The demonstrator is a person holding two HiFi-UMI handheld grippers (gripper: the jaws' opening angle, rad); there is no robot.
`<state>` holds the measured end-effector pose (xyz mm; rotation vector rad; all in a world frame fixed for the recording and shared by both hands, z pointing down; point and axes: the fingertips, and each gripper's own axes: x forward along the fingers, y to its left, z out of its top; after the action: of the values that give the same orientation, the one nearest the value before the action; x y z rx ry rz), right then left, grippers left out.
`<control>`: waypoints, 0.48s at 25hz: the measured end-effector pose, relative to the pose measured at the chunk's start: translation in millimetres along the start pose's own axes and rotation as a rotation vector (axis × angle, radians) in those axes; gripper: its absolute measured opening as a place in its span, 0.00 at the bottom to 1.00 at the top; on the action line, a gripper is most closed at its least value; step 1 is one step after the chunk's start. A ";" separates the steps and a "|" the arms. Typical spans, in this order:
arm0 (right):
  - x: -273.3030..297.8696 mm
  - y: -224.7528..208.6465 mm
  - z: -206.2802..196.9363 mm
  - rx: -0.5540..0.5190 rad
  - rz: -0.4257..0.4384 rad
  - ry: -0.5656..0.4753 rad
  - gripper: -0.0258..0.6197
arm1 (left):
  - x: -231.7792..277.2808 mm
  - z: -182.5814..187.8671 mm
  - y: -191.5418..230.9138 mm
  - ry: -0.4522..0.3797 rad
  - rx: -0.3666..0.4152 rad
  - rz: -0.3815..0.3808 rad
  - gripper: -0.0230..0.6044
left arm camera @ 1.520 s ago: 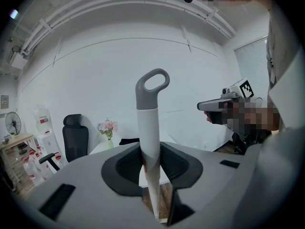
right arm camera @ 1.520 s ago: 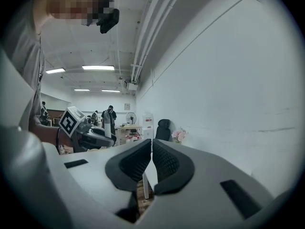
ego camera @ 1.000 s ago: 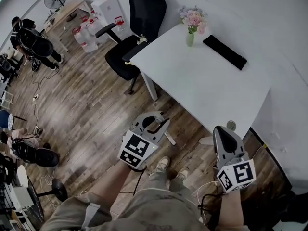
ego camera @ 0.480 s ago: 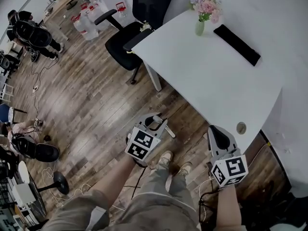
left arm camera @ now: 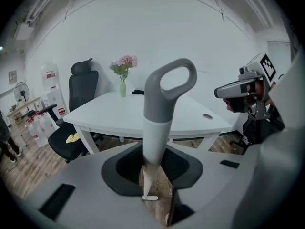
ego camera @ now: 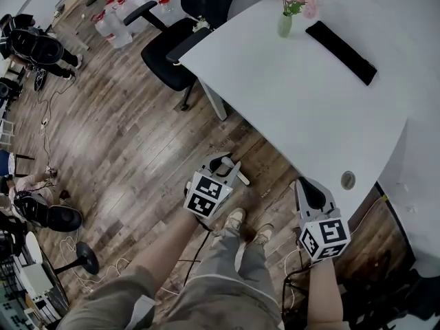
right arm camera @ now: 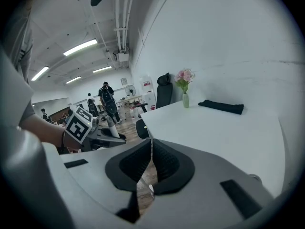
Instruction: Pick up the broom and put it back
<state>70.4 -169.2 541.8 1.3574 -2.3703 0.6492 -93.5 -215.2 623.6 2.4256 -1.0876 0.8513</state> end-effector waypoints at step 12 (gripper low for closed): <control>1.9 -20.9 -12.9 0.121 -0.022 -0.008 0.09 | 57.4 42.0 -1.3 -0.053 0.049 -0.047 0.22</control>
<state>88.4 -172.8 558.3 1.4366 -2.3525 0.7937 -46.4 -268.3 628.8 2.5166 -1.0349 0.8124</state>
